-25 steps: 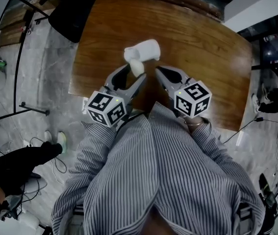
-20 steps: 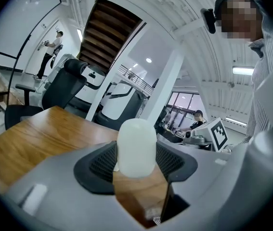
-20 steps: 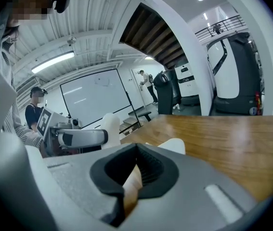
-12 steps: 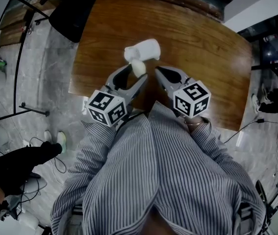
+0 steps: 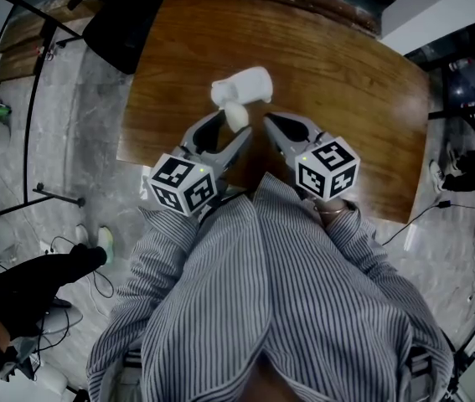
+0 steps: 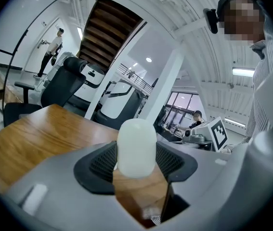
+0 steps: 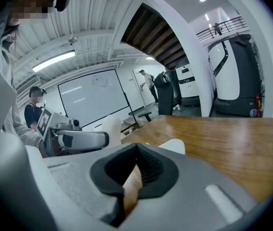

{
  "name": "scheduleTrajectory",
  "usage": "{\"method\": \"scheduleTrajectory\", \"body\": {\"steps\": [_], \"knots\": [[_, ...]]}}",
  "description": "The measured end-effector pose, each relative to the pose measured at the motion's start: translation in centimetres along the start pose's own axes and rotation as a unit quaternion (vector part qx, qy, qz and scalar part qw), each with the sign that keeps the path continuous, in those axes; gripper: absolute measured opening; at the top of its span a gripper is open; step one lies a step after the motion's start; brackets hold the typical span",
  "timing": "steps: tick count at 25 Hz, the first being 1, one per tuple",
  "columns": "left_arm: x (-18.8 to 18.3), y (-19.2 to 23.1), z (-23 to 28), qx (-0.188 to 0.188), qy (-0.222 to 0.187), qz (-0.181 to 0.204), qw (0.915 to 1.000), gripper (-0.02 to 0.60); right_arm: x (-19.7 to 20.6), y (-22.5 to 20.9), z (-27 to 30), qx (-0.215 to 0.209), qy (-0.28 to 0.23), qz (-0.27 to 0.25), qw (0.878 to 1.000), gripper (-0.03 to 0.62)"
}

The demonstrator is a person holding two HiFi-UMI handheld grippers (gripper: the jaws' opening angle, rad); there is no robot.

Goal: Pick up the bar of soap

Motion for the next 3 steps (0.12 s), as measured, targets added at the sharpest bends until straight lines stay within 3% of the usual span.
{"method": "scheduleTrajectory", "body": {"steps": [3], "knots": [[0.20,-0.13,-0.10,-0.001,0.000,0.001,1.0000,0.261,0.24,0.07,-0.25,0.002,-0.002,0.000,1.000,0.002]]}}
Point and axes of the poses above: the fingertips, and each gripper's own axes: z forward along the fingers, y to its left, x out of its underside, the point moved 10 cm from there along -z, backward along the fingers, and after that the axes turned 13 degrees about y, right-handed, at the moved point
